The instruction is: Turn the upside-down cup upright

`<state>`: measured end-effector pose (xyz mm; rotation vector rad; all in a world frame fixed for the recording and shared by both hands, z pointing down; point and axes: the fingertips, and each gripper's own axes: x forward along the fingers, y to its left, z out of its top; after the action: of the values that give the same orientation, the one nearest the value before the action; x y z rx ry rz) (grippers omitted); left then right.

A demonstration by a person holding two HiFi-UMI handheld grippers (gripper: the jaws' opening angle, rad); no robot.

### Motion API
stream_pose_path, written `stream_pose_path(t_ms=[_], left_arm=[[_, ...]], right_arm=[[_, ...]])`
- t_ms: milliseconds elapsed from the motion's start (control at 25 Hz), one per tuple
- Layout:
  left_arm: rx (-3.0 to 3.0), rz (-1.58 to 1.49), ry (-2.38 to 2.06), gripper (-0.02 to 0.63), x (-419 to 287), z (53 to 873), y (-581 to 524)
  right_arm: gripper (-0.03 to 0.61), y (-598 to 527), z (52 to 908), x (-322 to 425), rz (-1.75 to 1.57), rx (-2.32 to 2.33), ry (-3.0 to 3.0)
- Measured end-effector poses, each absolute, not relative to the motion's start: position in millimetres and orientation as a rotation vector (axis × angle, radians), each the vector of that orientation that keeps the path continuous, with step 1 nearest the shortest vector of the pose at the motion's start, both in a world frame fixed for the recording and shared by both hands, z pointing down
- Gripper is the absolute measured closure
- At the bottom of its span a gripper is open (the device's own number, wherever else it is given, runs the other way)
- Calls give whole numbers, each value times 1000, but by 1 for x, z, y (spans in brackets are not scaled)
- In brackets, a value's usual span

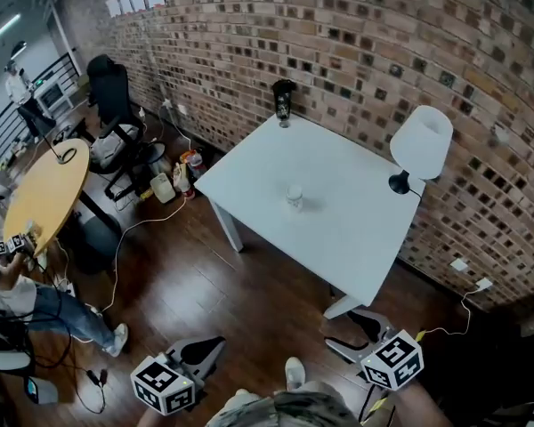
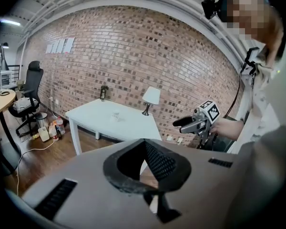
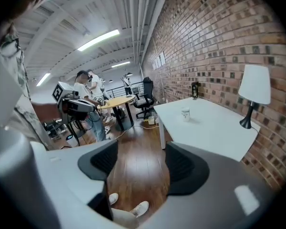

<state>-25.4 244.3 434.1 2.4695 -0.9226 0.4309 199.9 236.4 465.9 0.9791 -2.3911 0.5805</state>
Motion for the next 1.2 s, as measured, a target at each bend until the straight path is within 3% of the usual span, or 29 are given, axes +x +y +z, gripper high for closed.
stream_pose_path(t_ms=[720, 1200], left_arm=[[2510, 393, -735, 606, -141, 409, 403], [2544, 349, -751, 606, -189, 377, 438]], right_arm=[[278, 405, 405, 39, 602, 1038, -2449], [281, 431, 371, -35, 509, 949, -2482]])
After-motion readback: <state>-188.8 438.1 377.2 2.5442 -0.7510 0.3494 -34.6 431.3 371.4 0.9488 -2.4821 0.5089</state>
